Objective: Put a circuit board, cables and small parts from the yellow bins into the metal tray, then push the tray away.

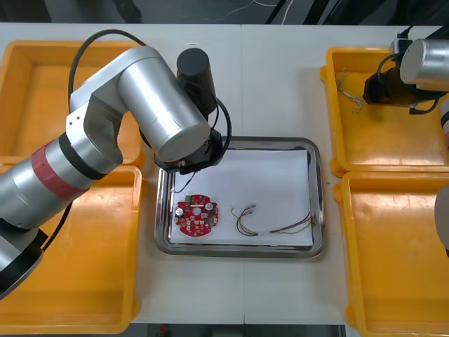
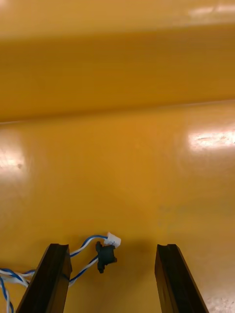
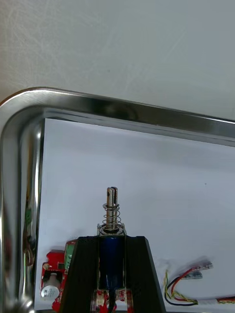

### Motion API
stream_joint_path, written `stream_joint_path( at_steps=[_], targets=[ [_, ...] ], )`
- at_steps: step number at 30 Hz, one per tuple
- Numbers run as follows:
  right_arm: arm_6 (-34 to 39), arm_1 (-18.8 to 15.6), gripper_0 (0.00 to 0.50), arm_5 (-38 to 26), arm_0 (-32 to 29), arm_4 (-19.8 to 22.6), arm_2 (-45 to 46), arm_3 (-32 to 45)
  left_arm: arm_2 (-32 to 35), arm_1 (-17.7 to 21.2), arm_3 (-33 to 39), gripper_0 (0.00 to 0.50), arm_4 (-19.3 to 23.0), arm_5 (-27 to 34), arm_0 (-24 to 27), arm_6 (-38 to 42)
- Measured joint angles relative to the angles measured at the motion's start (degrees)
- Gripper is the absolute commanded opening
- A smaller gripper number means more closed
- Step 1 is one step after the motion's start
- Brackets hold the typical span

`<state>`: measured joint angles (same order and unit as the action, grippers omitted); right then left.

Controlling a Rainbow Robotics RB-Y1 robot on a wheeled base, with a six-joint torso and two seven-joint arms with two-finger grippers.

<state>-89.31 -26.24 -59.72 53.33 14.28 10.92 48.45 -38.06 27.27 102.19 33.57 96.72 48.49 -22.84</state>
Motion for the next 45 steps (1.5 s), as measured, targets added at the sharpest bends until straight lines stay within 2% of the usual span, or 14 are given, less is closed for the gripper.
stream_joint_path(
  at_steps=[6,14,24,31,32,33,34,35,36,45],
  targets=[
    [0.2,0.1,0.5,1.7,-0.8,0.2,-0.8,0.0,-3.1,0.0,-3.0,0.0,-1.4,-2.6,-0.4,0.0],
    [0.5,0.1,0.5,2.9,-1.1,0.2,-1.6,0.1,-3.5,0.0,-3.5,0.0,-3.0,-4.5,-2.5,0.0],
    [0.7,0.0,0.5,5.7,-2.2,1.0,-3.0,0.7,-4.4,0.0,-7.5,0.0,-3.9,-9.2,-2.5,0.0],
    [0.8,0.0,0.5,5.9,-2.7,1.4,-3.1,1.4,-4.4,0.0,-8.2,0.002,-4.1,-9.6,-2.5,0.0],
    [0.8,0.0,0.5,6.0,-2.7,1.5,-3.1,1.4,-4.4,0.0,-8.2,0.023,-4.1,-9.6,-2.5,0.0],
    [0.9,0.0,0.5,6.0,-2.8,1.5,-3.1,1.5,-4.4,0.0,-8.2,0.146,-4.1,-9.6,-2.5,0.0],
    [1.2,0.0,0.5,6.0,-2.8,1.6,-3.1,1.5,-4.4,0.0,-8.2,0.234,-4.1,-9.6,-2.5,0.0],
    [1.6,0.0,0.5,6.0,-2.8,1.6,-3.1,1.5,-4.4,0.0,-8.2,0.403,-4.1,-9.6,-2.5,0.0],
    [2.2,0.0,0.5,6.0,-2.8,1.7,-3.1,1.5,-4.4,0.0,-8.2,0.5,-4.1,-9.6,-2.5,0.0],
    [3.7,0.0,0.5,5.8,-2.9,2.8,-3.1,1.5,-4.4,0.0,-8.0,0.5,-4.3,-9.6,-2.5,0.0]
  ],
)
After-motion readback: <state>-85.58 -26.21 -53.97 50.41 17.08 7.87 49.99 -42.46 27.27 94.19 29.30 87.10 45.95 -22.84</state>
